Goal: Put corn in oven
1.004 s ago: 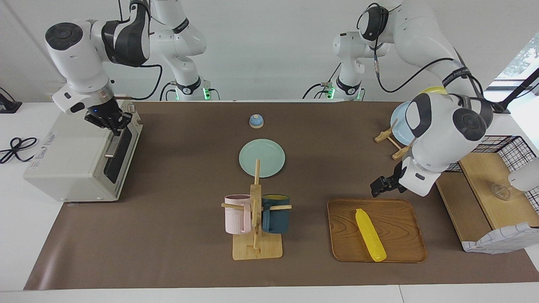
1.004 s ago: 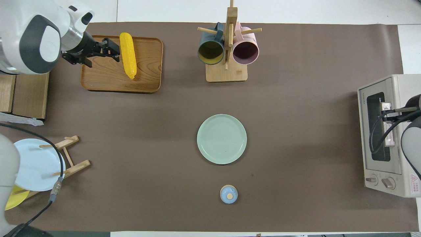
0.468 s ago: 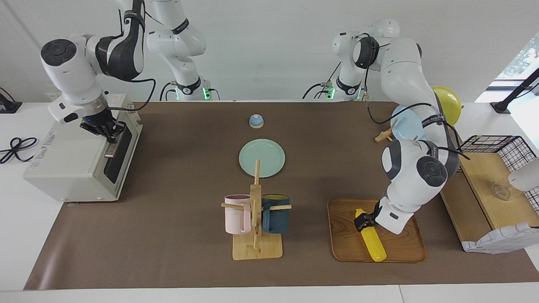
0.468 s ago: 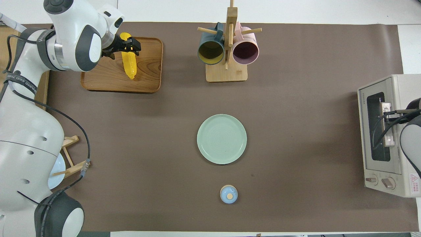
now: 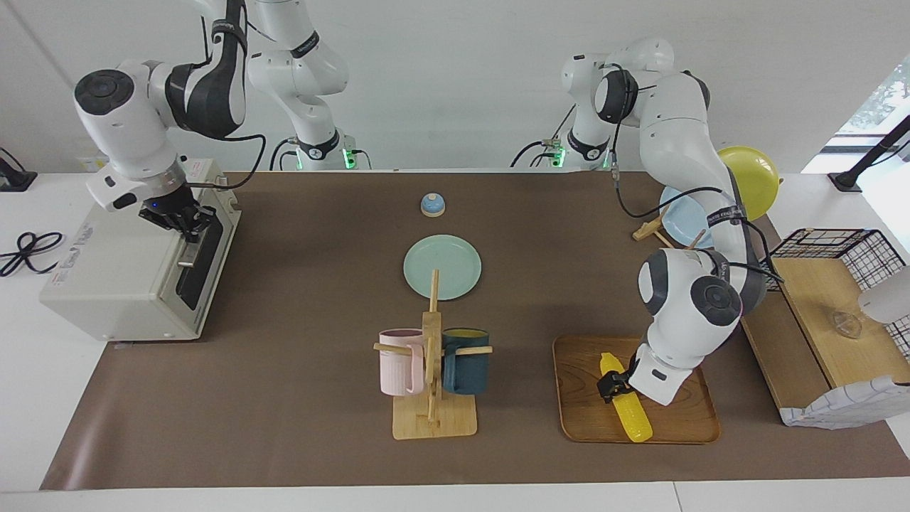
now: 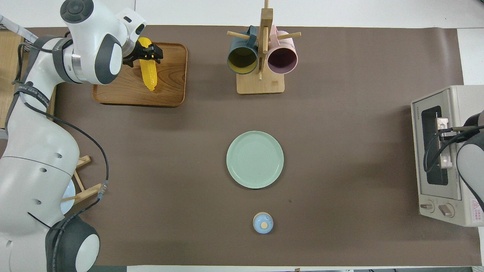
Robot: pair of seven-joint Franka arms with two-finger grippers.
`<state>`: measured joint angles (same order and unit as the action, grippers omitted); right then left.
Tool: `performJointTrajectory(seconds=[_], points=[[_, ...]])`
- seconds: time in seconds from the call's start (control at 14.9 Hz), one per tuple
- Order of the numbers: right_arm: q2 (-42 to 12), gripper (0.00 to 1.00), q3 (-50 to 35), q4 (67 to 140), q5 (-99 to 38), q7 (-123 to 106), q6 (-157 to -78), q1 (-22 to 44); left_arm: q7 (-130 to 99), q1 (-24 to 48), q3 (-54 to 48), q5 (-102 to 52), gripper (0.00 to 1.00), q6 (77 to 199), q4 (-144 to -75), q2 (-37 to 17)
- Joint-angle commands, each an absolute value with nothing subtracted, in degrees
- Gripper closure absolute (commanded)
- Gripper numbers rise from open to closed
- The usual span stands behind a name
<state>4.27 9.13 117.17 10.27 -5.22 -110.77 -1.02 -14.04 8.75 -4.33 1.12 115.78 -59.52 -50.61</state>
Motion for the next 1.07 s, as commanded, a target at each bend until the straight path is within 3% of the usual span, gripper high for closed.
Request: performJointTrajectory(seconds=[0.0,0.27,0.54,0.67,1.0], points=[[4.7,1.00,8.9,123.5,10.0,-6.0,-116.1,0.5,-13.8,9.0,-4.0,2.6,0.20,117.5,-58.4,-51.9],[1.6,1.00,8.9,124.7,9.9,-5.5,-121.1,2.9,-13.8,9.0,-4.0,2.5,0.96,117.9,-58.4,-51.9],[-1.1,1.00,8.9,125.2,9.8,-5.5,-124.2,3.0,-14.1,9.0,-4.0,1.4,1.00,113.7,-58.4,-50.3],[-1.8,1.00,8.8,126.6,9.8,-5.5,-126.9,3.3,-14.7,8.9,-3.8,-1.7,1.00,110.1,-60.1,-45.2],[-1.2,1.00,8.9,131.4,8.7,-5.4,-133.1,4.4,-24.0,9.9,-4.3,-2.7,1.00,106.2,-76.5,-27.1]])
